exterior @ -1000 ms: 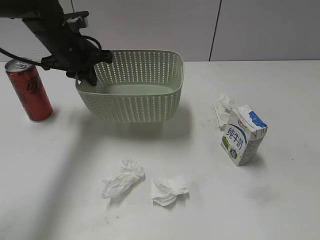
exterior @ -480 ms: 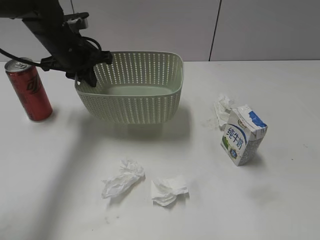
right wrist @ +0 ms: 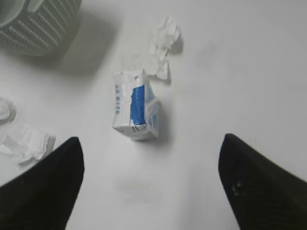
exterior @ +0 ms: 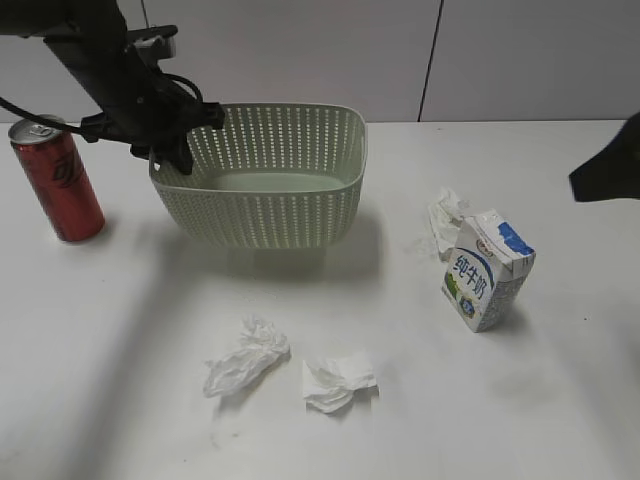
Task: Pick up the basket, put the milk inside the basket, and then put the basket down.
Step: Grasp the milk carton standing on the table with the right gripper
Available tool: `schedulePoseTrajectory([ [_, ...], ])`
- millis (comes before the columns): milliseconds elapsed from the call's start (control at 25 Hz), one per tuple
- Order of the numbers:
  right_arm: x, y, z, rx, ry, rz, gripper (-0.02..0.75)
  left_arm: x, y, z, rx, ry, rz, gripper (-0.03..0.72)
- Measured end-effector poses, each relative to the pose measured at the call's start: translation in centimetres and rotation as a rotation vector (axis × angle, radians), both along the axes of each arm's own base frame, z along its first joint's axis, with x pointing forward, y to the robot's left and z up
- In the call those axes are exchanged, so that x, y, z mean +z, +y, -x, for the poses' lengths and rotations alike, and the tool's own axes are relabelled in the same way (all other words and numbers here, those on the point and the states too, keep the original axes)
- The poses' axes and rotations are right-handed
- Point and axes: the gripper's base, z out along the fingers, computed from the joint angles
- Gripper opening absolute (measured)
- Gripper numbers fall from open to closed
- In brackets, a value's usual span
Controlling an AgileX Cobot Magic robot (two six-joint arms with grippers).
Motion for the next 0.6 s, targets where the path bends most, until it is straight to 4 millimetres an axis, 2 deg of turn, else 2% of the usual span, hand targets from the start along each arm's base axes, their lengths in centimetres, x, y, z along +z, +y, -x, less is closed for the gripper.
schedulePoseTrajectory([
  [120, -1.3, 2.3, -1.8, 0.073, 0.077, 0.059, 0.668, 0.0, 0.0, 0.0, 0.0, 0.001, 0.0, 0.0],
  [360, -4.5, 6.7, -3.2, 0.131, 0.189, 0.179, 0.66, 0.0, 0.0, 0.0, 0.0, 0.001, 0.0, 0.0],
  [600, -8.2, 7.3, -5.0, 0.046, 0.266, 0.219, 0.655, 0.0, 0.0, 0.0, -0.001, 0.003, -0.001, 0.0],
])
